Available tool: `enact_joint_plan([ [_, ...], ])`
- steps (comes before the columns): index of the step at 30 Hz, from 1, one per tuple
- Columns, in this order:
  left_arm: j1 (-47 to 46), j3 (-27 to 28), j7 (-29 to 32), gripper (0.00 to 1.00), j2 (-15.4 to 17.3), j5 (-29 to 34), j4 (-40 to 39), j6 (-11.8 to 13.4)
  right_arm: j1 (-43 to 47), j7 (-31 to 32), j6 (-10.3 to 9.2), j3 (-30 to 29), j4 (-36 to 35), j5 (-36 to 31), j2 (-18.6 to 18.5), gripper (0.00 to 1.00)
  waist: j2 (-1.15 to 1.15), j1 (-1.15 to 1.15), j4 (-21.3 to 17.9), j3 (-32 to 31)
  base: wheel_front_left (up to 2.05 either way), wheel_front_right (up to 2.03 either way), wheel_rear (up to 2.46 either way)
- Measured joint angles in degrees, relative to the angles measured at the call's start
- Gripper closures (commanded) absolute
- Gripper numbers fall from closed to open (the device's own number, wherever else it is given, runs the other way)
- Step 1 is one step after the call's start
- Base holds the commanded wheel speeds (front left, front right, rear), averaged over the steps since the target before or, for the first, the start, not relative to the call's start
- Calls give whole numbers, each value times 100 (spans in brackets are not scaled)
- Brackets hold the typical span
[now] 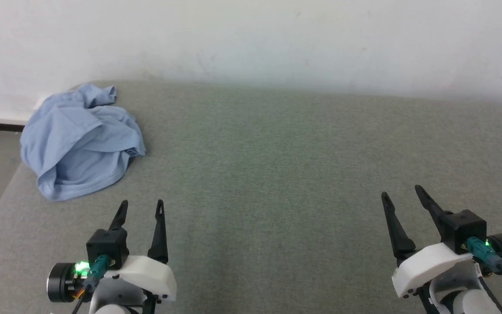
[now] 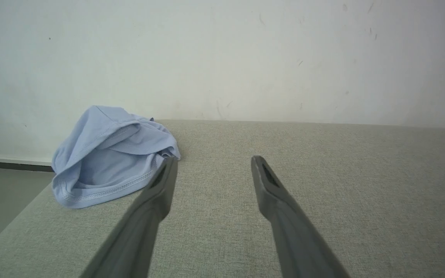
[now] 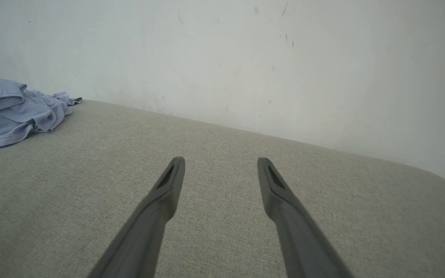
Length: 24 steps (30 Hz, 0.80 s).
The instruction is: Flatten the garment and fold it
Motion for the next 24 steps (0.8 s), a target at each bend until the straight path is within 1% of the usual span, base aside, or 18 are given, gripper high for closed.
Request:
enact_joint_plan([
  [24, 2, -51, -207, 0, 90, -200, 18, 387, -122, -156, 0, 112, 175, 135, 1, 0, 0, 0, 905, -34, 0, 0, 0],
])
